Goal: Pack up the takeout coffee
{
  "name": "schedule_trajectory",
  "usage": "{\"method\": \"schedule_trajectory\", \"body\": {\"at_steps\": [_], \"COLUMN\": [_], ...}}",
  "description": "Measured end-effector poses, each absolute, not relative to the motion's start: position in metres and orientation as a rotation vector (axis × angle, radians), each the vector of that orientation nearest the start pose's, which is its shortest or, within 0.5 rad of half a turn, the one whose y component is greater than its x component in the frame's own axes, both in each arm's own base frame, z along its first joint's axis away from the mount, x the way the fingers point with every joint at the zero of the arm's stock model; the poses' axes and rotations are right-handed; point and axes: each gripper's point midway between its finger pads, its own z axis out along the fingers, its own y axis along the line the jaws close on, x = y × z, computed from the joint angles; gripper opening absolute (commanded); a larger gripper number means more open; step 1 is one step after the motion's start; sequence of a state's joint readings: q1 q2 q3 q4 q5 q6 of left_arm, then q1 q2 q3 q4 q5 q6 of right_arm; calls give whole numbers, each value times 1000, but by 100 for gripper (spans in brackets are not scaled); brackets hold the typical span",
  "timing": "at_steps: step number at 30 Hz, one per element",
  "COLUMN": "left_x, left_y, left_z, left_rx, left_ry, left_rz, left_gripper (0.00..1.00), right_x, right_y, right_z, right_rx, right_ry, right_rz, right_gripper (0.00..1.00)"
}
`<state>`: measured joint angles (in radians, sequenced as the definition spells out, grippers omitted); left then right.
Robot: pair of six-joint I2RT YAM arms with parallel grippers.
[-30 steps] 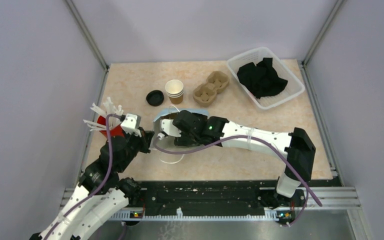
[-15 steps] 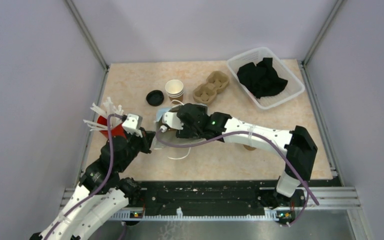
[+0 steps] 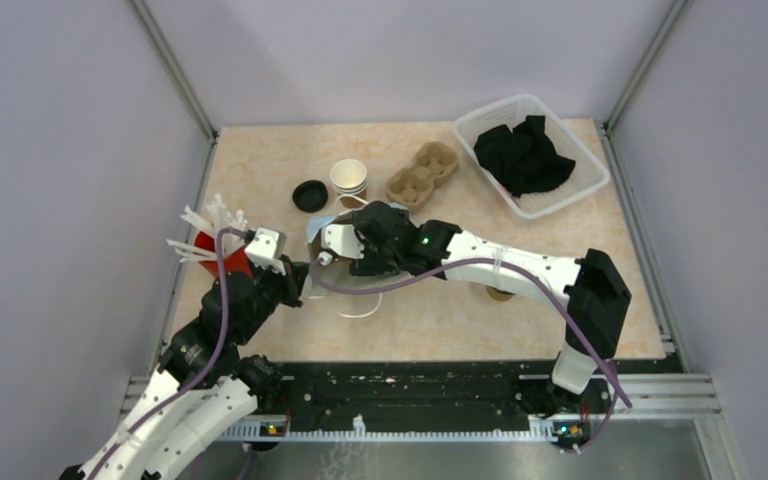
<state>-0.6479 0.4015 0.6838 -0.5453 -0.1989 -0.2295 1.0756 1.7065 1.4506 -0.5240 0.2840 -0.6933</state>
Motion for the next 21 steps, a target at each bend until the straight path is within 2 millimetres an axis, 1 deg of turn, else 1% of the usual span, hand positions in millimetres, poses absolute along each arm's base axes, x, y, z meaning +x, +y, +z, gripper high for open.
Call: {"method": "schedule_trajectory", "body": {"at_steps": [5, 7, 13, 18, 21], "left_x": [194, 194, 193, 190, 189], "left_y": [-115, -115, -117, -120, -121], "left_z": [239, 239, 244, 246, 247], "left_rx": [253, 260, 277, 292, 296], "left_ry": [1833, 1831, 1819, 1818, 1817], "left_rz": [-430, -424, -438, -458, -466], "left_gripper": [0, 0, 0, 0, 0], "right_x": [284, 286, 292, 293, 291], "right_y": [373, 378, 392, 395, 393], "right_z": [180, 181, 196, 195, 187], "right_rx": [-1735, -1750, -1764, -1765, -1779], "right_ry": [1551, 1542, 1478, 1453, 1449], "right_rz": [-138, -136, -132, -132, -134], "right_gripper": [40, 41, 41, 42, 43]}}
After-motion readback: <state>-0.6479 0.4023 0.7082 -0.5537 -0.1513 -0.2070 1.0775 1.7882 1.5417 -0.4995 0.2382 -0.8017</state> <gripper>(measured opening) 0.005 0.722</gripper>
